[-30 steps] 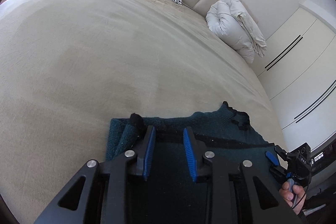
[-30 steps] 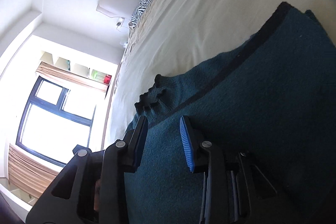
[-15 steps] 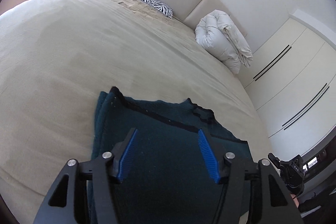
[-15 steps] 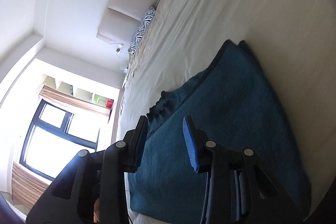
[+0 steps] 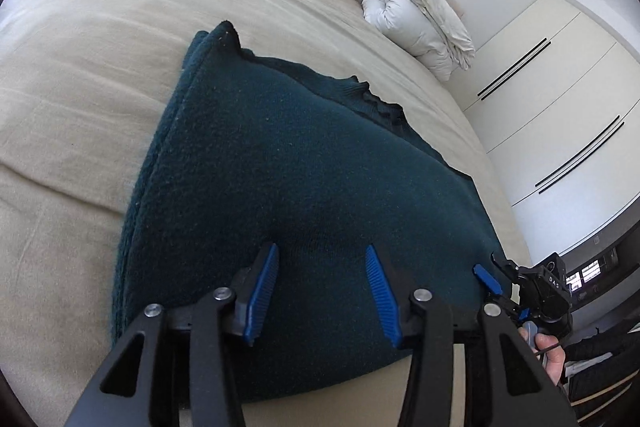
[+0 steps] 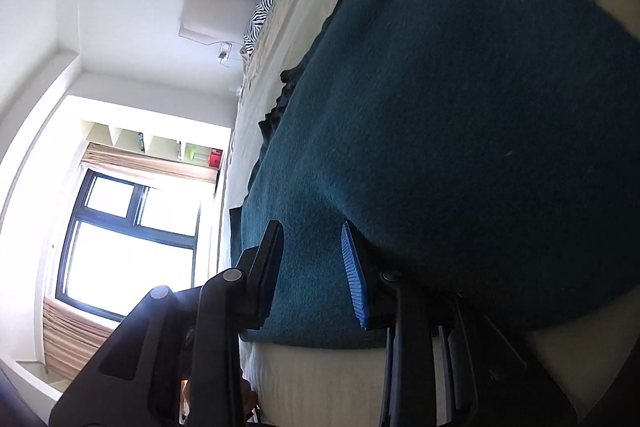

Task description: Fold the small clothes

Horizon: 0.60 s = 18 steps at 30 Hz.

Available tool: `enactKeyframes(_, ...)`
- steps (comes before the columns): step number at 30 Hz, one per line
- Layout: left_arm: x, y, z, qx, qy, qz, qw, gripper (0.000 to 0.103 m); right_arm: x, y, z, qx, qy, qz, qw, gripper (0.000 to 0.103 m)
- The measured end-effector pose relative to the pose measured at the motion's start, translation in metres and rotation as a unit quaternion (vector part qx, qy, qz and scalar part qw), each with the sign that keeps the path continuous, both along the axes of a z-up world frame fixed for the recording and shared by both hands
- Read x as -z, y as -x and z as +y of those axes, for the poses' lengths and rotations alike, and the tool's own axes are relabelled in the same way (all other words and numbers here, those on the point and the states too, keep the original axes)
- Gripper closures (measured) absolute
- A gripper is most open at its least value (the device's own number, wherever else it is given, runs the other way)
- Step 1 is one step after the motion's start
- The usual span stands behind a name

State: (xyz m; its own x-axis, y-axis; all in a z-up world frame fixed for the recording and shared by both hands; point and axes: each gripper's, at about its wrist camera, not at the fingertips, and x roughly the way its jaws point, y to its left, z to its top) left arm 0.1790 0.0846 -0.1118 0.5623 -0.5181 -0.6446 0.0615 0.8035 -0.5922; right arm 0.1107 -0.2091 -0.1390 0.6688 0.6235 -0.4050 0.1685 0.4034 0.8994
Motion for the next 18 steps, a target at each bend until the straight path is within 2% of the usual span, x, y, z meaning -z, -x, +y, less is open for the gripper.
enactKeyframes(4,-0.005,0.012,0.008,-0.013,-0.019,0.002,0.9997,0.055,-0.007,0.029,-0.061,0.092,0.022,0.011,0.995,0.073)
enactKeyframes(7,-0.021,0.022,0.008,-0.028,-0.06,0.002,0.9978,0.049,-0.021,0.051,-0.077,0.13,0.034,0.013,0.991,0.072)
enactKeyframes(8,-0.031,0.026,0.007,-0.033,-0.066,-0.009,0.9972,0.046,-0.03,0.056,-0.08,0.134,0.045,0.011,0.99,0.069)
enactKeyframes(10,-0.052,0.029,0.003,-0.036,-0.075,-0.046,0.9955,0.037,-0.046,0.055,-0.07,0.12,0.05,-0.006,0.991,0.069)
enactKeyframes(12,-0.068,0.022,-0.01,-0.036,-0.11,-0.069,0.9908,0.022,-0.067,0.054,-0.069,0.093,0.051,-0.024,0.994,0.069)
enactKeyframes(13,-0.07,0.014,-0.017,-0.035,-0.129,-0.076,0.9881,0.02,-0.073,0.044,-0.054,0.074,0.054,-0.032,0.995,0.069)
enactKeyframes(18,-0.048,-0.033,-0.035,-0.027,-0.178,-0.049,0.9824,0.018,-0.084,-0.031,0.043,-0.009,0.058,-0.047,0.997,0.069)
